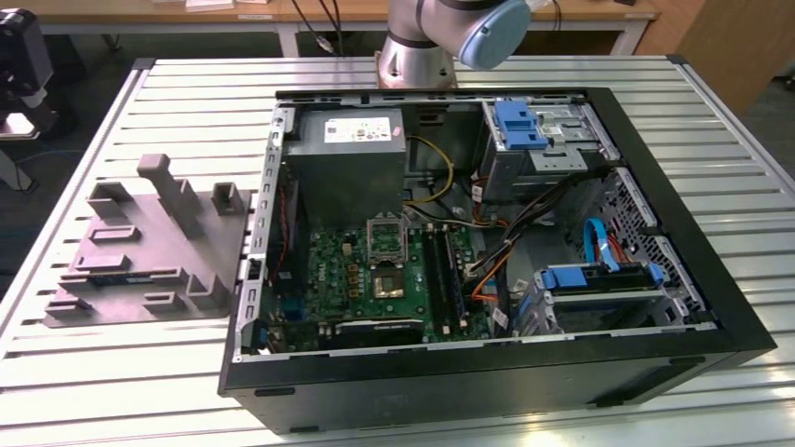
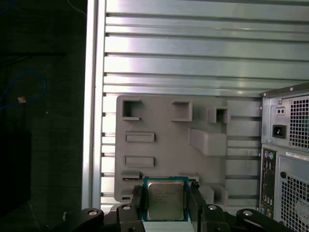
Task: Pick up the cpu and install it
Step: 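Pick up the cpu and move it towards the insertion slot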
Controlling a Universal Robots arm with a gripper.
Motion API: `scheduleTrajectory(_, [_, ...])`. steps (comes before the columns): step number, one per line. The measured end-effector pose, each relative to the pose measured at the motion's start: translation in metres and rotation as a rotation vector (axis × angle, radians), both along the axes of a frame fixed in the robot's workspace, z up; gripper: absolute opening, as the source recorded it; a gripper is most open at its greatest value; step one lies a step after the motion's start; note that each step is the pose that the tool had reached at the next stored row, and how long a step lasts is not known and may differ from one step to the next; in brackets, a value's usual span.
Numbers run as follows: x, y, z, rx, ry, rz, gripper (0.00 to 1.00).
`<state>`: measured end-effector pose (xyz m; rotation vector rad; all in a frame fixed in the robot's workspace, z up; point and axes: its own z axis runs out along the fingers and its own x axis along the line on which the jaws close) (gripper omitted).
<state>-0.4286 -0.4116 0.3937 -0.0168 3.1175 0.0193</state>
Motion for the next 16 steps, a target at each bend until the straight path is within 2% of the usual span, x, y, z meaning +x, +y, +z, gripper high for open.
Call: scheduleTrajectory(16, [0.0035,0.0,0.0,0.0,0.0,0.0,0.47])
